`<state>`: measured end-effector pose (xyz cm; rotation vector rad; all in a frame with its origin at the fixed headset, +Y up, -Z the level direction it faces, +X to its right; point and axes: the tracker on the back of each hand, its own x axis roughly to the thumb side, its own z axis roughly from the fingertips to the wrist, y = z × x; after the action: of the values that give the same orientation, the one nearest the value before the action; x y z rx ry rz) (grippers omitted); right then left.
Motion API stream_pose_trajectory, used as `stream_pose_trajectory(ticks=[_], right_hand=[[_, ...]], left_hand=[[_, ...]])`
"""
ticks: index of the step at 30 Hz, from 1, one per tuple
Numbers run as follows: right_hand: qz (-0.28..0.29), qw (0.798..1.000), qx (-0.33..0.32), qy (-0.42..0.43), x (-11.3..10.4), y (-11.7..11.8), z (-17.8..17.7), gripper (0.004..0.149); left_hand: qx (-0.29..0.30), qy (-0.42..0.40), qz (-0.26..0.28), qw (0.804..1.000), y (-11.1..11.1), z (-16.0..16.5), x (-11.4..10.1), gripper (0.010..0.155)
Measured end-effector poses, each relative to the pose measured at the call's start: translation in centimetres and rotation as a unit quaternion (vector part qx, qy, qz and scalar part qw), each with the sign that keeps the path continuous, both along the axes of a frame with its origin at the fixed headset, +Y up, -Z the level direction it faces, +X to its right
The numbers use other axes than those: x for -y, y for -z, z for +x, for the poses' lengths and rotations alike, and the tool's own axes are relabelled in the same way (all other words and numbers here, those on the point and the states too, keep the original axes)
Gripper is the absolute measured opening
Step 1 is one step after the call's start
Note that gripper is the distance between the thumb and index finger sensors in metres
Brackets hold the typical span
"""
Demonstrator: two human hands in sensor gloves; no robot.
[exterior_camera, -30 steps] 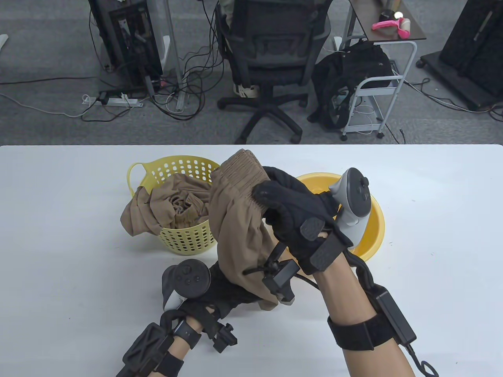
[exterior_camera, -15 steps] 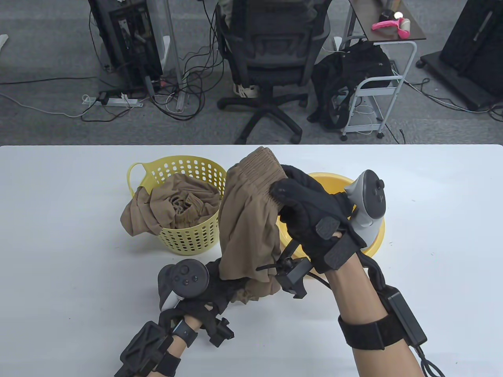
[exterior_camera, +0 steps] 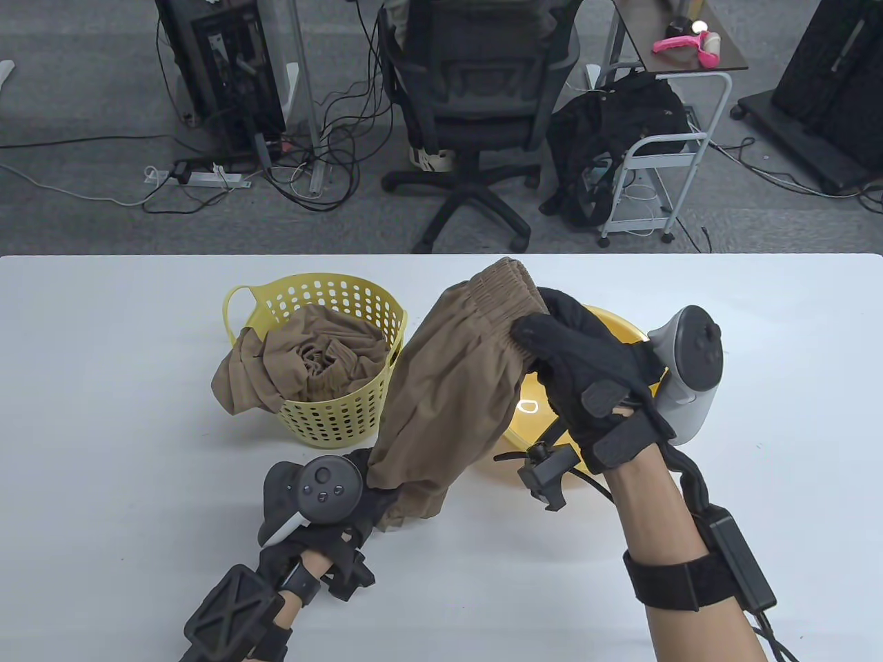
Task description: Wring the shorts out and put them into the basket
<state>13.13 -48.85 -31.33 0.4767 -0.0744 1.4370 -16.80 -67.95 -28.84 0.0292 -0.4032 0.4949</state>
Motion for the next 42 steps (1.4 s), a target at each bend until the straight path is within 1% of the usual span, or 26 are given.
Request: stream_pose_trajectory(ticks=[7, 11, 14, 16, 18, 21, 25, 29, 35, 42], right_hand=[[-0.004, 0.997, 0.068, -0.043, 1.0, -0.1, 2.9, 0.067], [0.002, 0.989, 0.111, -0.094, 1.7, -0.2, 4.4, 0.067], [0.011, 0.979, 0.145, -0.143, 2.4, -0.2, 5.3, 0.067], [0.013, 0.974, 0.158, -0.16, 2.7, -0.2, 5.6, 0.067], [0.022, 0.966, 0.178, -0.187, 3.2, -0.3, 5.8, 0.067], [0.035, 0.955, 0.196, -0.222, 3.6, -0.4, 6.0, 0.067], [0.052, 0.941, 0.212, -0.26, 4.2, -0.6, 5.6, 0.067], [0.071, 0.926, 0.218, -0.299, 4.6, -0.7, 4.8, 0.066], [0.104, 0.901, 0.219, -0.359, 5.5, -1.1, 2.7, 0.066], [0.137, 0.882, 0.211, -0.398, 6.3, -1.6, -0.2, 0.065]], left_hand=[[-0.008, 0.068, 0.0, 0.998, 0.0, -1.0, -1.2, 0.037], [-0.003, 0.091, -0.013, 0.996, 0.1, -1.6, -2.0, 0.037], [0.009, 0.112, -0.029, 0.993, 0.2, -1.8, -2.7, 0.038], [0.018, 0.118, -0.038, 0.992, 0.2, -1.9, -3.2, 0.039], [0.019, 0.119, -0.034, 0.992, 0.2, -2.0, -4.0, 0.041], [0.033, 0.103, -0.05, 0.993, 0.3, -2.3, -5.2, 0.052], [0.043, 0.086, -0.051, 0.994, 0.4, -2.6, -6.9, 0.062], [0.052, 0.065, -0.051, 0.995, 0.2, -2.4, -8.2, 0.065], [0.052, 0.022, -0.045, 0.997, -0.3, -1.5, -9.7, 0.068], [0.043, -0.043, -0.05, 0.997, -0.5, -0.3, -10.3, 0.066]])
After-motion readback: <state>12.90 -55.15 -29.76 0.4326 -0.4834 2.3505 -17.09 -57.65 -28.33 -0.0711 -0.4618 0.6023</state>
